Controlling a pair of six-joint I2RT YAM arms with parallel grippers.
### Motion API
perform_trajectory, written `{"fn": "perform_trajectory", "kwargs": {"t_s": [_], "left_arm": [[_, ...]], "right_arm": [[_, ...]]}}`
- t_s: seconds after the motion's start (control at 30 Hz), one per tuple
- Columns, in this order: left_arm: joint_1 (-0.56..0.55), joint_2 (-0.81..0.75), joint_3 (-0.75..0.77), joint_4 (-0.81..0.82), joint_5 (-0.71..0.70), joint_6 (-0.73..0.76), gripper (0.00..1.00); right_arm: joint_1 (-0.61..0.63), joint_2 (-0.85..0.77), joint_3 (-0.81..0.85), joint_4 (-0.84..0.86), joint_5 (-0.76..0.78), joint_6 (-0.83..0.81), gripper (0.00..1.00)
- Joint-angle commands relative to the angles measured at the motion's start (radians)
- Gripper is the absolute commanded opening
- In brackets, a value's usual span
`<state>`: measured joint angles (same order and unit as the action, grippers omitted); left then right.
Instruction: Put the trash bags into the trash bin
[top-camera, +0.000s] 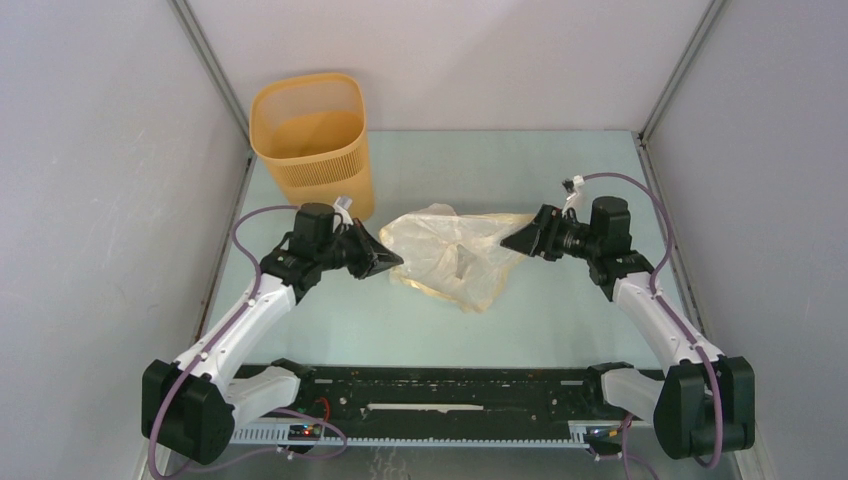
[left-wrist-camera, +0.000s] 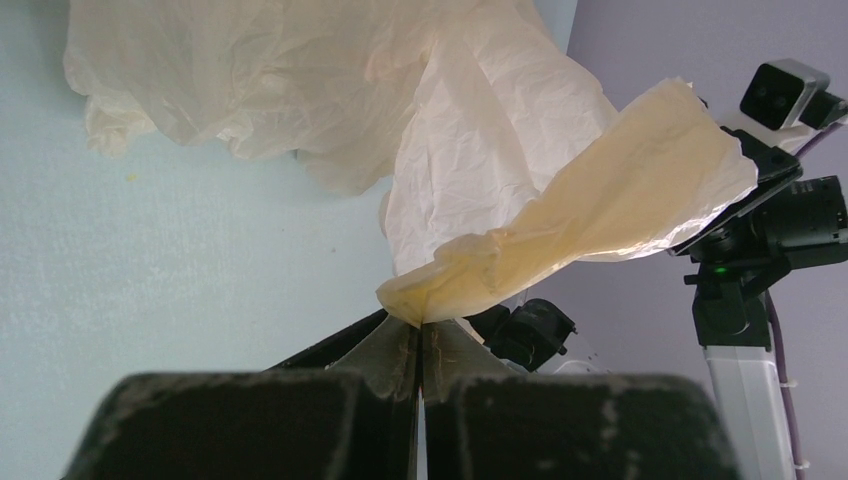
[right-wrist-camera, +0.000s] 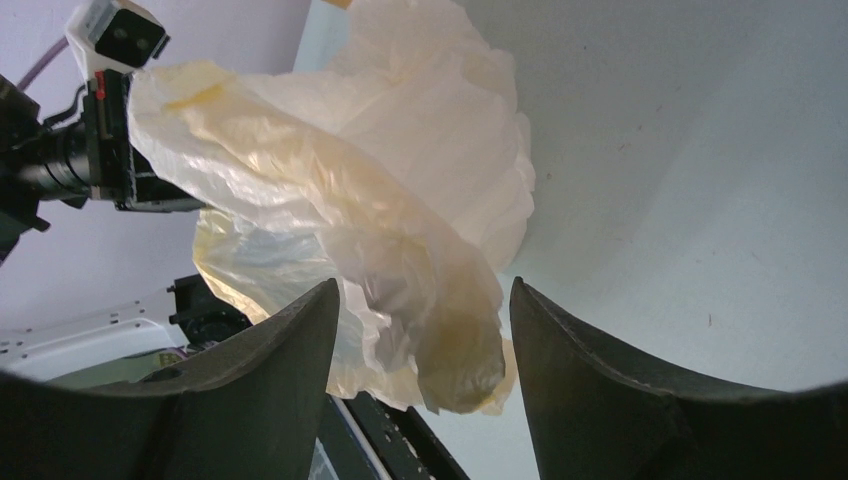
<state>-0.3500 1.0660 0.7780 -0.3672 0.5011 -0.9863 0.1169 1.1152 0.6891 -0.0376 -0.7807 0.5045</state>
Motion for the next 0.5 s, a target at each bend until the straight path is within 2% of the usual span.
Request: {"fn": "perform_trajectory", "kwargs": {"t_s": [0.0,0.03,0.1,0.2,0.27,0.3,0.47], "left_arm": [[0.006,-0.008,0.034,0.031,0.017,0.008,0.0],[0.007,-0.007,0.034,0.031,0.017,0.009,0.0],[0.009,-0.006,0.036,0.027,0.013,0.016,0.0],[0.022,-0.019,0.035,-0.011,-0.011,0.035,0.0],[0.034,-0.045,0.035,-0.068,-0.065,0.064,0.0],[0.04,-0.055,0.038,-0.101,-0.094,0.08,0.0],[0.05,-0.084,0.018,-0.195,-0.145,0.121,0.0]], "right_arm": [[0.016,-0.068,-0.05,0.051,0.0,0.013,0.71],[0.013,-0.075,-0.06,0.054,0.007,0.014,0.68],[-0.004,-0.081,-0.061,0.043,0.01,0.012,0.55],[-0.04,-0.104,-0.059,0.004,-0.004,0.006,0.27],[-0.052,-0.132,-0.034,-0.082,0.037,-0.018,0.05],[-0.052,-0.144,-0.015,-0.137,0.063,-0.033,0.0],[-0.035,-0.184,0.037,-0.372,0.135,-0.037,0.0]]}}
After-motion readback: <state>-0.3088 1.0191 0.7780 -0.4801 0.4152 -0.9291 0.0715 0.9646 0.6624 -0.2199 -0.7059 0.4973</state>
